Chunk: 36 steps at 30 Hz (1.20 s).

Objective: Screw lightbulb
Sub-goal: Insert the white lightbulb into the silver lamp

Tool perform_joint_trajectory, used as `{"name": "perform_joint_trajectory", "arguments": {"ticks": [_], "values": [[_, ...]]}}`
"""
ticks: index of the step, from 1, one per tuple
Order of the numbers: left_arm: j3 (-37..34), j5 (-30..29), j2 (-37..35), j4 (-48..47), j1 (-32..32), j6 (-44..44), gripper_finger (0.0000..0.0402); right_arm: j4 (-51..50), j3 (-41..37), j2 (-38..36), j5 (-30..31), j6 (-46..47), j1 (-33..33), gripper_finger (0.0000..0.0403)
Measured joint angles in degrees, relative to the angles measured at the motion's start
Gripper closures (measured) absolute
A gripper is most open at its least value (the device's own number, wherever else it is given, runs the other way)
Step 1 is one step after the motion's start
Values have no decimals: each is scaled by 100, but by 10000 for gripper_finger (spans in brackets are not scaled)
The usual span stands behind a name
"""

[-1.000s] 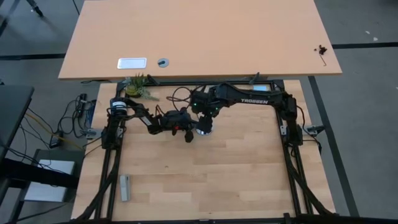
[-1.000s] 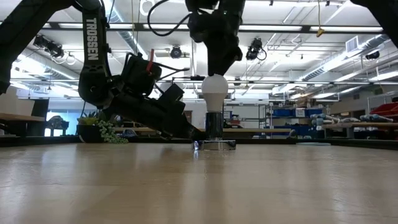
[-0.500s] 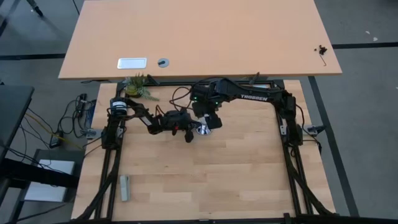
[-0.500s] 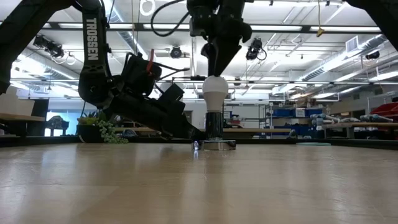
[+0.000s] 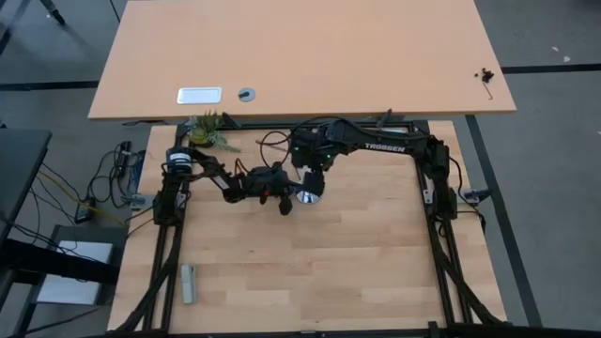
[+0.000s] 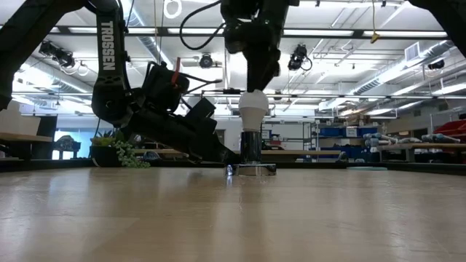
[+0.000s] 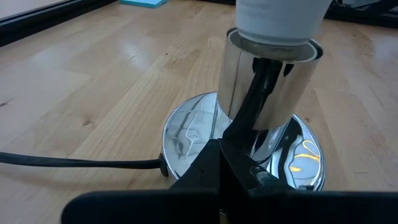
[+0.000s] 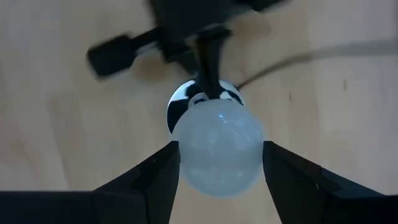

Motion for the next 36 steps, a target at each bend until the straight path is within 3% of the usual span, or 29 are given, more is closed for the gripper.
{"name": "perform_joint_trajectory", "arguments": {"ticks": [3, 7, 13, 20, 25, 30, 36], "values": [[0, 1, 0, 0, 1, -2, 401, -10, -2, 2, 19, 1025, 58, 173], [0, 0, 0, 0, 1, -2, 401, 85, 8, 9, 116, 1051, 188, 161], [0, 1, 0, 0, 1, -4, 401, -81, 341, 44, 345, 175, 268, 121], [0, -1, 0, -4, 1, -4, 401, -111, 546, 31, 217, -1891, 210, 94], [0, 1, 0, -4, 1, -2, 401, -84, 380, 44, -435, -2248, 49, 101], [0, -1, 0, -7, 1, 2, 401, 162, 164, 46, -453, -2142, -15, 115], [0, 1, 0, -9, 1, 7, 401, 40, -40, 0, -300, -1250, -12, 162]]}}
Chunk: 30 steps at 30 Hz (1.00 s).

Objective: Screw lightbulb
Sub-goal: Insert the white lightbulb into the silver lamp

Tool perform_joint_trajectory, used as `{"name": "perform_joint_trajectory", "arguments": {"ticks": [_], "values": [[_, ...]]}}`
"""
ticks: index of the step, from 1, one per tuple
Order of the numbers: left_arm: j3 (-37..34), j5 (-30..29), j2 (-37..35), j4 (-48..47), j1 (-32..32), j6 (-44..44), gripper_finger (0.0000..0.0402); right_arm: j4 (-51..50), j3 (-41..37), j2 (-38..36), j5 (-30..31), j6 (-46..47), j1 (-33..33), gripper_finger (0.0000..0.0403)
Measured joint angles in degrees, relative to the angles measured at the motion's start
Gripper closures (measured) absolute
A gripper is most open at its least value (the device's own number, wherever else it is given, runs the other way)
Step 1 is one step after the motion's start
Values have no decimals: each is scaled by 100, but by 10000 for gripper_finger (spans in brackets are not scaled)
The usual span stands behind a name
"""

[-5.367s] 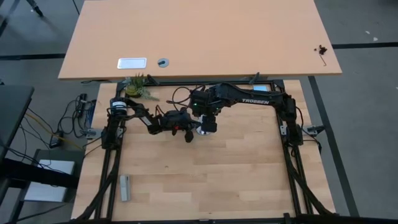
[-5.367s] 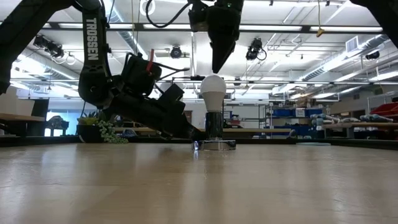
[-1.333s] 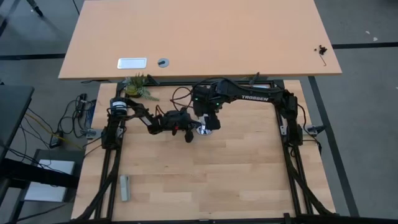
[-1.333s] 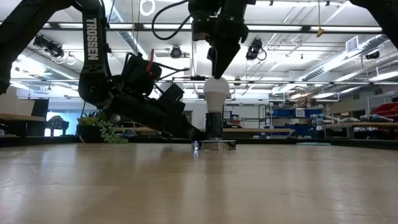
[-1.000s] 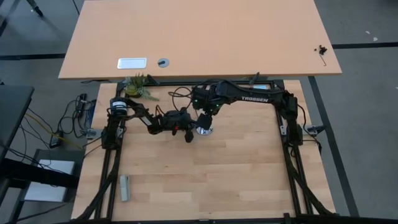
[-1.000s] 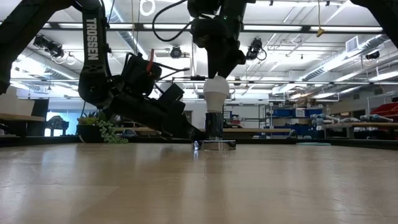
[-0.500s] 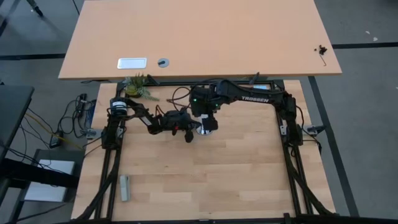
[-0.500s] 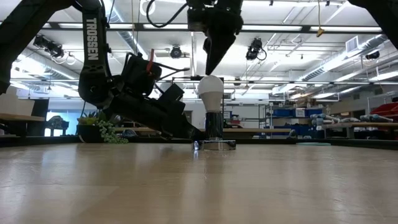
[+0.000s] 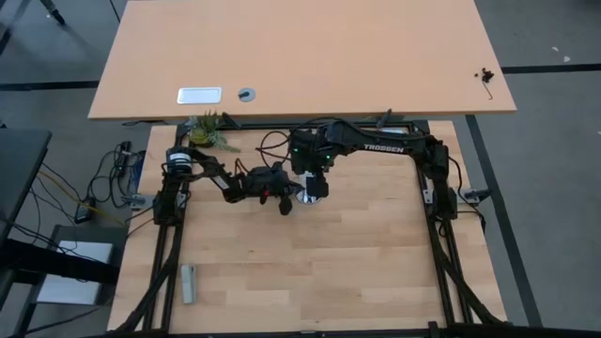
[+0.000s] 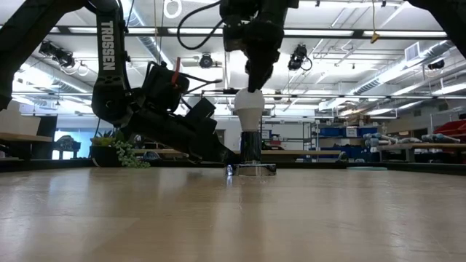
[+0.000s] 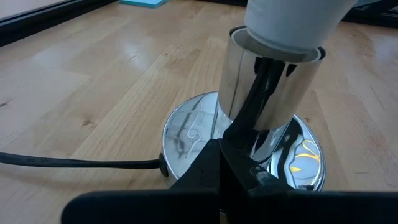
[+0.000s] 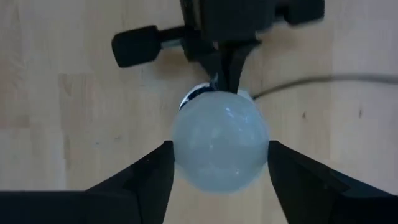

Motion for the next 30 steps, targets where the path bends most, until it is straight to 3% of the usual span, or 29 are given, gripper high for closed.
{"name": "perform_joint_trajectory", "arguments": {"ticks": [5, 11, 21, 30], "values": [[0, 0, 0, -1, 0, 2, 401, -37, -101, -6, 143, 1220, 103, 182], [0, 0, 0, -2, 0, 4, 401, -40, -107, 4, 209, 2137, 170, 157], [0, 0, 0, -2, 0, 2, 401, -171, -153, -89, 733, 626, 262, 81], [0, 0, 0, -2, 3, 2, 401, -82, -144, -111, 649, -185, 181, 66]]}}
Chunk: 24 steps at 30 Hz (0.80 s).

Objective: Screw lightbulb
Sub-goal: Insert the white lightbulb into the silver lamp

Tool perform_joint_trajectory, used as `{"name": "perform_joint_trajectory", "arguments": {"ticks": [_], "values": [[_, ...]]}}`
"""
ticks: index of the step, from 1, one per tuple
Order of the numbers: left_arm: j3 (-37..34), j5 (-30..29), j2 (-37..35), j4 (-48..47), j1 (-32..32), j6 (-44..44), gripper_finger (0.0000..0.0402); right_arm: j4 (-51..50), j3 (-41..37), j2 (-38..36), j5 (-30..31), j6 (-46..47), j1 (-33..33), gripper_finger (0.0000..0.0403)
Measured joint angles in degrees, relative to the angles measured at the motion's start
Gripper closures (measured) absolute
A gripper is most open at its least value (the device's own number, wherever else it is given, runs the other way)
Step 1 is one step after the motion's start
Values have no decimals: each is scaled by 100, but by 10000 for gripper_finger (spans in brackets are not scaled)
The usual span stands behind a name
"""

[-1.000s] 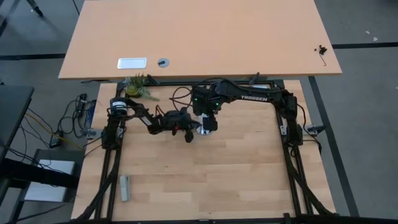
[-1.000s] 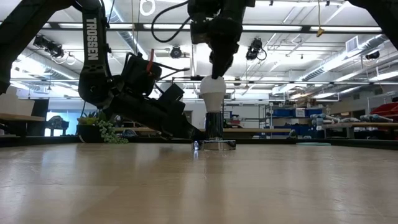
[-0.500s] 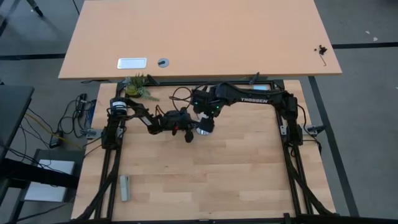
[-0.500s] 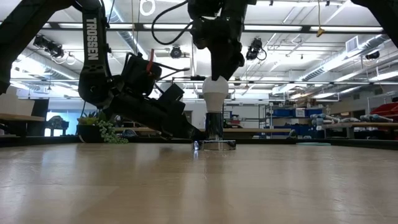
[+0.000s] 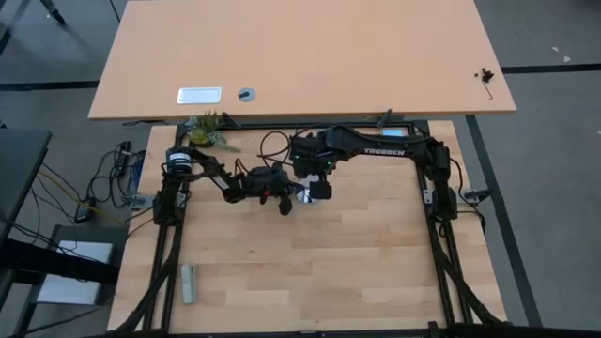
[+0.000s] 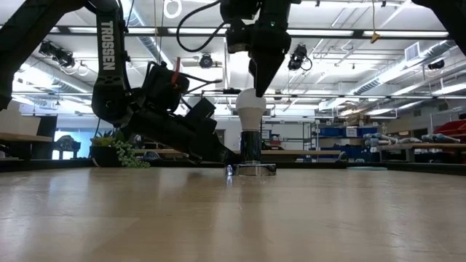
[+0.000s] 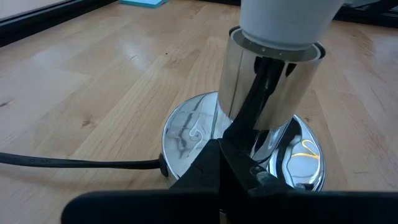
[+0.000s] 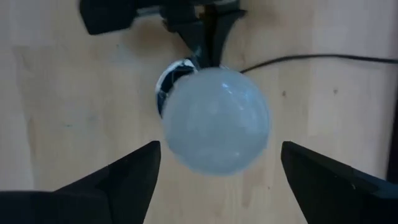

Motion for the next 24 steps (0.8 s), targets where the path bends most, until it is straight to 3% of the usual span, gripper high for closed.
{"name": "perform_joint_trajectory", "arguments": {"ticks": [15, 20, 24], "values": [[0, 2, 0, 0, 4, 0, 401, 316, 18, 24, -568, -162, -122, 77], [0, 0, 1, 0, 4, 1, 401, 546, -98, 39, -468, 100, -122, 113], [0, 0, 0, -2, 4, 0, 401, 501, -101, 28, -380, 1082, -118, 158]]}}
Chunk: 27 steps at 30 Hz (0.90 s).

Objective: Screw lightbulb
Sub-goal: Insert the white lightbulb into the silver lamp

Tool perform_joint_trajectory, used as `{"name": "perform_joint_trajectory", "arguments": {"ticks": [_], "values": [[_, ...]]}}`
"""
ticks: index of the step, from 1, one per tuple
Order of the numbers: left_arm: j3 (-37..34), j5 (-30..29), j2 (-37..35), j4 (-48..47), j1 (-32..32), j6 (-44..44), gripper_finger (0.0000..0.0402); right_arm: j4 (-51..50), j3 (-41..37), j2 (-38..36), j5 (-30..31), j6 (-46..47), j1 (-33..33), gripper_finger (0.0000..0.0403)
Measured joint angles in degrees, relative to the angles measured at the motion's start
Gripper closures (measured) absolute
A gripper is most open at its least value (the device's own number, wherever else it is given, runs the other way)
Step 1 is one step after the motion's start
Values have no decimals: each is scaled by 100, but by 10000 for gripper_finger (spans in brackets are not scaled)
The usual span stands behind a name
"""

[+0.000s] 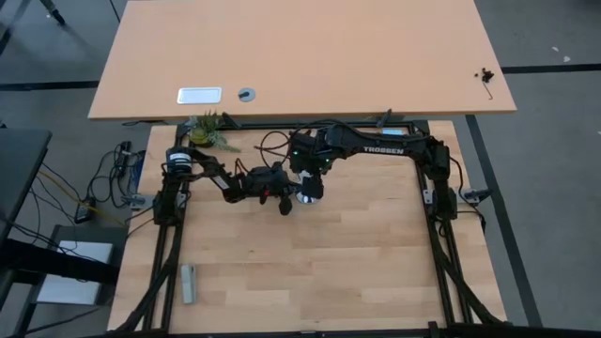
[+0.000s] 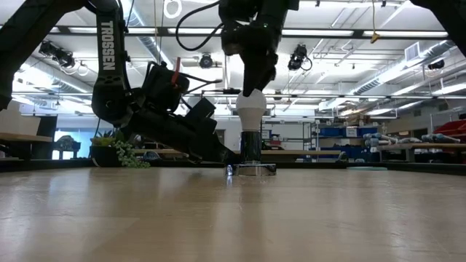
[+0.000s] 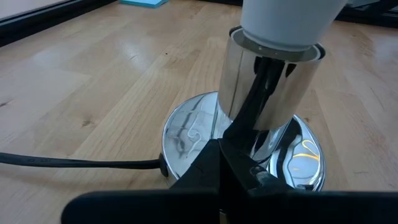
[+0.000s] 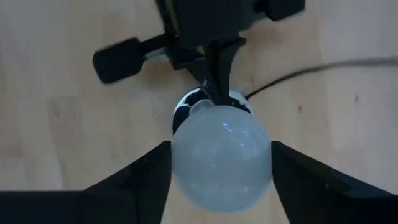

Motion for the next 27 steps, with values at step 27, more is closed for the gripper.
{"name": "perform_joint_trajectory", "arguments": {"ticks": [27], "values": [[0, 0, 0, 0, 0, -11, 401, -328, 529, 20, -129, -2239, 83, 68]]}}
